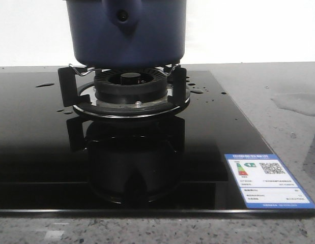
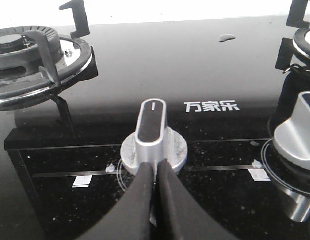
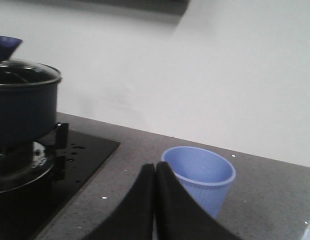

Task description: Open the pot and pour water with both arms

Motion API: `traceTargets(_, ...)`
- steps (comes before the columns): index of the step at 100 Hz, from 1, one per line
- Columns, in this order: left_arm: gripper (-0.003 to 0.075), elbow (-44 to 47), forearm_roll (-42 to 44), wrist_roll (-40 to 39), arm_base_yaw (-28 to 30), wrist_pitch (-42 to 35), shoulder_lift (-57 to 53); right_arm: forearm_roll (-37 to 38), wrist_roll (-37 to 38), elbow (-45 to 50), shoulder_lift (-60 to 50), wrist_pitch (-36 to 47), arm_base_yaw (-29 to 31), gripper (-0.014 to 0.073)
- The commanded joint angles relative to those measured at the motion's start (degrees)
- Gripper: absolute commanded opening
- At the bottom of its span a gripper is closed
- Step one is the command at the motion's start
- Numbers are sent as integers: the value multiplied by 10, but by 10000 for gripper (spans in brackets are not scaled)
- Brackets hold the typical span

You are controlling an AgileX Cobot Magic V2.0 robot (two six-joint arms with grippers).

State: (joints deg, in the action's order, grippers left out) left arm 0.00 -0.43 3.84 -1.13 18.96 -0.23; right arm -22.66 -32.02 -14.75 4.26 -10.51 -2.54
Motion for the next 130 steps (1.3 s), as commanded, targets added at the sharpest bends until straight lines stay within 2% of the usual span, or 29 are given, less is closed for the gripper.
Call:
traceTargets(1,-19,19,-4,-6,1,-25,-16,119,120,21,7,101,2,-68)
traceTargets(12,-19,19,-4,-6,1,-25,-16,245,339,89,7,139,3,-68)
traceTargets(19,-19,19,-4,-6,1,-25,-16,284,398,132,7,144,3,-68)
traceTargets(27,-19,19,-4,-6,1,-25,-16,285,399,171,6,150,3,-68)
traceTargets(32,-19,19,-4,-6,1,-25,-16,299,399,166,0,79,3,-68)
traceTargets(58,-19,19,-4,-6,1,-25,-16,310,399,169,-59,-72,3,-68)
traceTargets(130,-19,19,-4,-6,1,-25,-16,315,399,169,-58,-77,8,-68)
